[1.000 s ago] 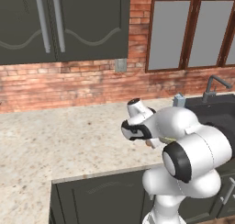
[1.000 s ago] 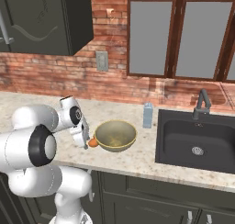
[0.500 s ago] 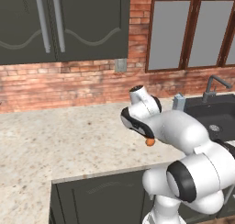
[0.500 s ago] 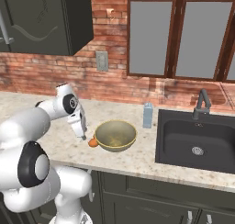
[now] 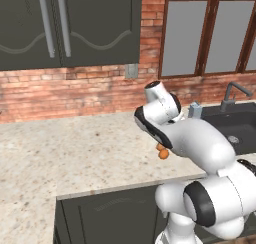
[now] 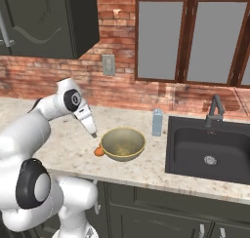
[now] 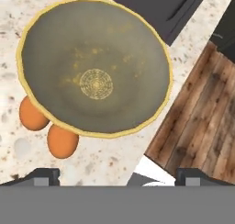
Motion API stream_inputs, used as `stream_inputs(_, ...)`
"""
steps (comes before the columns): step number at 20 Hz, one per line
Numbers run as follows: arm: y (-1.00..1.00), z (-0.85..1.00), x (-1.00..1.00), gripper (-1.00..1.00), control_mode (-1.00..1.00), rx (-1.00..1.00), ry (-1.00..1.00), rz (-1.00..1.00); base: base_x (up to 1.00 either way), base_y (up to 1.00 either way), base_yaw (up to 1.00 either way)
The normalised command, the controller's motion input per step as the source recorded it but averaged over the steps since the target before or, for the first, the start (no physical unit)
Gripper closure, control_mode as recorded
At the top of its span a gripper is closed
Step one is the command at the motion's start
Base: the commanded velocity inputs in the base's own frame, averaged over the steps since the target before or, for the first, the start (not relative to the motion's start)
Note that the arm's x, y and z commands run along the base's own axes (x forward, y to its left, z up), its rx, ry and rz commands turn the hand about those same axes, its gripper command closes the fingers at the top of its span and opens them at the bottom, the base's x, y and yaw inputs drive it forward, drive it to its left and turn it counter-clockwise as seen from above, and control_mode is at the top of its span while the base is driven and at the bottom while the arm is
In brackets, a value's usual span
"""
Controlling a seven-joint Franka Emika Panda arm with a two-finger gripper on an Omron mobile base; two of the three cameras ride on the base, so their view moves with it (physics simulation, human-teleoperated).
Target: Gather the eggs and milk located in the vicinity of the sink area and place them right next to the bowl.
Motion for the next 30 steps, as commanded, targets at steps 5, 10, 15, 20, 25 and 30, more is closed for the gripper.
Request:
stream_inputs(5,-0.97,-0.02,0.01,-1.0,-1.0,0.0,-0.11,0.41,0.0,0.0,0.0)
stream_inputs(10,-1.0,-0.06,0.16,-1.0,-1.0,0.04,-0.07,0.41,0.0,0.0,0.0)
stream_inputs(15,-0.97,0.34,0.21,-1.0,-1.0,0.17,0.02,0.27,0.0,0.0,0.0)
stream_inputs(20,-0.52,0.59,0.08,-1.0,-1.0,0.24,0.11,0.15,0.0,0.0,0.0)
stream_inputs(25,-0.31,0.37,0.31,-1.0,-1.0,0.26,0.21,0.12,0.0,0.0,0.0)
stream_inputs(30,-0.2,0.19,0.61,-1.0,-1.0,0.2,0.32,0.05,0.0,0.0,0.0)
